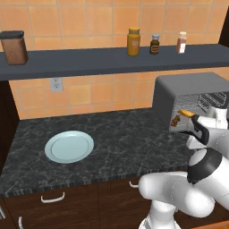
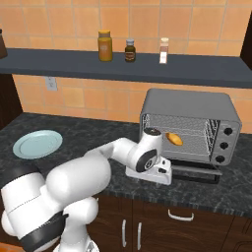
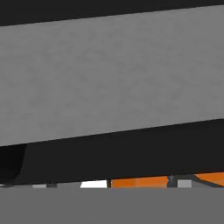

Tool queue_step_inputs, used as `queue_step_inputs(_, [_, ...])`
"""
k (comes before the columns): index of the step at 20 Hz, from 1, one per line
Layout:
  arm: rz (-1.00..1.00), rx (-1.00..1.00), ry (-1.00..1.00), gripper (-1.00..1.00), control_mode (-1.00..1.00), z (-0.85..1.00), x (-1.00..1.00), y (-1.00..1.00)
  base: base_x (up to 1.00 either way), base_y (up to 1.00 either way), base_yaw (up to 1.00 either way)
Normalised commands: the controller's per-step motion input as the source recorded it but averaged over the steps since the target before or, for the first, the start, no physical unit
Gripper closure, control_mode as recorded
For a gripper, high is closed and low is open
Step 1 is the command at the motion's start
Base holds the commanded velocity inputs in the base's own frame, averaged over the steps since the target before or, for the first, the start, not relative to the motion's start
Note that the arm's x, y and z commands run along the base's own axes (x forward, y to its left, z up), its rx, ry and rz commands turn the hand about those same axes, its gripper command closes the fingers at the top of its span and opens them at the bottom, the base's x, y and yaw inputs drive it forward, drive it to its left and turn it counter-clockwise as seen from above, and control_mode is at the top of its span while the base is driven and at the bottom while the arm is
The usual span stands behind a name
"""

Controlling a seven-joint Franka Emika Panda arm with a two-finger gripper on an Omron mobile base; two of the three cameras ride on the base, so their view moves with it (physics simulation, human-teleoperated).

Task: Pick up the kebab skewer and baguette bread, and place them inside the toaster oven. Close the toaster oven door and start by setting the timer.

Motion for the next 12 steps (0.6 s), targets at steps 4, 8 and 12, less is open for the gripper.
queue_step_inputs(4, [0.0, 0.0, -0.17, -1.0, -1.0, 0.33, 1.0, 0.31, 0.0, 0.0, 0.0])
queue_step_inputs(8, [0.0, 0.0, -0.12, -1.0, -1.0, 0.28, 1.0, 0.15, 0.0, 0.0, 0.0])
queue_step_inputs(12, [0.02, 0.0, -0.06, -1.0, -1.0, 0.19, 1.0, 0.05, 0.0, 0.0, 0.0])
